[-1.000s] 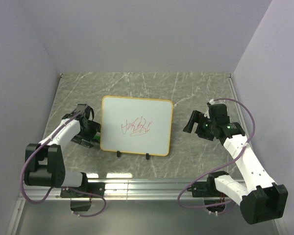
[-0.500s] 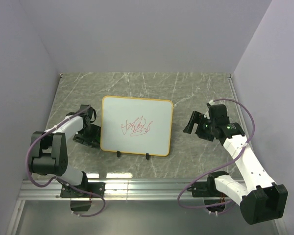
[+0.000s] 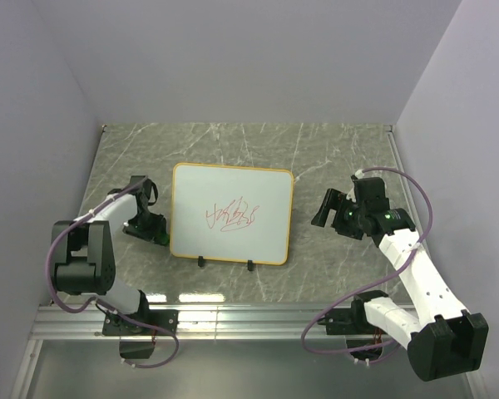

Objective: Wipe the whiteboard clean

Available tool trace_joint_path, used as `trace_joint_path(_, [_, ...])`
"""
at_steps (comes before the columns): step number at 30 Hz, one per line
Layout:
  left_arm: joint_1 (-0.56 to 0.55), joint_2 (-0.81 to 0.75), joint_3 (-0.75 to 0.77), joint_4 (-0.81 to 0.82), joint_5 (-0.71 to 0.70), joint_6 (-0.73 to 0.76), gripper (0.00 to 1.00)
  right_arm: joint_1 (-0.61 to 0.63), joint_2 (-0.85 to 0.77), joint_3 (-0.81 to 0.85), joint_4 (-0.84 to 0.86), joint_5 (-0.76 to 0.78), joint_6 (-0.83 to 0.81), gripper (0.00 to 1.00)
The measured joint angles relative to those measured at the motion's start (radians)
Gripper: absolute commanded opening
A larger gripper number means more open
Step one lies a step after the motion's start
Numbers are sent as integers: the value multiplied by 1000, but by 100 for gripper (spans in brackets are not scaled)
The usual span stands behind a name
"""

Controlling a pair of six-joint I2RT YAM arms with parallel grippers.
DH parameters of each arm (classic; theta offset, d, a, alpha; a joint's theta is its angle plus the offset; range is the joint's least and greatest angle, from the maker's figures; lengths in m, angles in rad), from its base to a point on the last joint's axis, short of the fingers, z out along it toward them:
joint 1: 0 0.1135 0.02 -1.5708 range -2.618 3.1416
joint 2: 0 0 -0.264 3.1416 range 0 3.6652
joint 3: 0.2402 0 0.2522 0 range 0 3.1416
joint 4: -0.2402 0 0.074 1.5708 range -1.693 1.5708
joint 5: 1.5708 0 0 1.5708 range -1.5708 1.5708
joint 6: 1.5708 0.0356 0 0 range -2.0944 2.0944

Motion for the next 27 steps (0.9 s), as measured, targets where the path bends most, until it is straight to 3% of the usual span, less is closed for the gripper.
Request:
trace_joint_path(4, [56,-6,1,5,0,26,12,0,0,0,2,-1,0,96])
trace_joint_path(8, [109,-29,14,-6,-16,91,2,0,0,0,18,-16,-1,96])
trace_joint_path(13, [121,-84,111,-47,-76,204,0,-9,5,0,89,-132,-3,99])
trace_joint_path(21, [111,-371,231,-3,-60,418,0,-74,86,2,350,-403,103,99])
trace_joint_path(24, [55,-405,267,20,-31,482,0,-101,144,3,451,-472,152,98])
trace_joint_path(27, [-47,-404,283,57,20,538,0,-114,204,3,544,-527,192,90])
